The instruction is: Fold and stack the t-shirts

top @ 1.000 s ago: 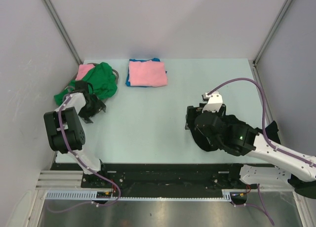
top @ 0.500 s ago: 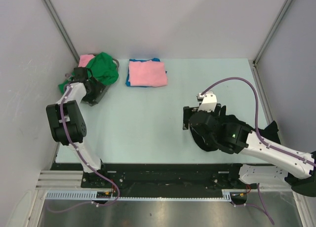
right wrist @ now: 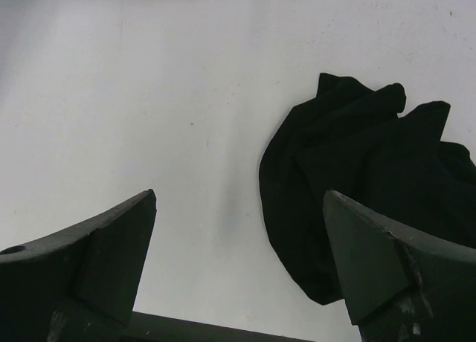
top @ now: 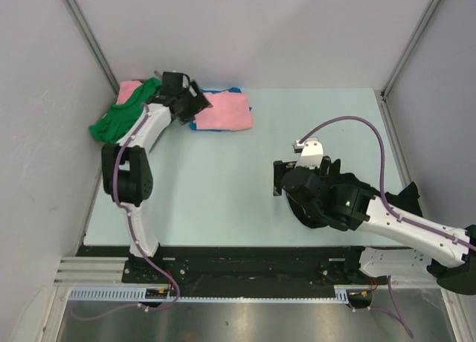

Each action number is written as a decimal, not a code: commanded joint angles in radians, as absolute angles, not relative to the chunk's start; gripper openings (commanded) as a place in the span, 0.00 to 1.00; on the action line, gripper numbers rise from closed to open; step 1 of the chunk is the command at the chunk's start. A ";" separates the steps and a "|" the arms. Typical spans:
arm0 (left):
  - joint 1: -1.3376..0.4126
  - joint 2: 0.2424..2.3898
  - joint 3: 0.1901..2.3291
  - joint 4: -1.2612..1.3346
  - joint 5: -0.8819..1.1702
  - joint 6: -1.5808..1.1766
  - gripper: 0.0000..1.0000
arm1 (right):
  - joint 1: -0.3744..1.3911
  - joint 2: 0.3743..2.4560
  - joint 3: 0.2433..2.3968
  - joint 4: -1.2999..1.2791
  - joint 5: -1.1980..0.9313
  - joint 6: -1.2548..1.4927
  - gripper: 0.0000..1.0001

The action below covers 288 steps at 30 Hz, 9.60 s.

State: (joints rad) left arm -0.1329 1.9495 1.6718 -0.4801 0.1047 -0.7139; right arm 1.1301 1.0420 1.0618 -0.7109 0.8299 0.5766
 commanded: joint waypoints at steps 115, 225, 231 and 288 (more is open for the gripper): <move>-0.402 0.872 0.607 -0.219 0.051 -0.699 0.87 | 0.581 1.021 1.192 -0.825 0.644 0.364 1.00; -0.709 1.236 0.884 -0.198 0.003 -0.742 0.59 | 0.334 0.977 1.694 -0.937 0.347 0.353 0.00; -0.739 1.067 0.821 -0.254 -0.070 -0.764 0.51 | 0.347 0.821 1.527 -0.980 -0.310 0.357 0.00; -0.741 0.811 0.796 -0.356 -0.144 -0.753 0.60 | 1.547 1.212 1.301 -0.661 0.636 0.388 1.00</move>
State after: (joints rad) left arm -0.7410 0.8066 0.8318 -0.3828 -0.1299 -0.7593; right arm 1.7615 1.2530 1.2621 -0.6518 0.3054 0.4126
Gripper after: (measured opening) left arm 0.599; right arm 0.993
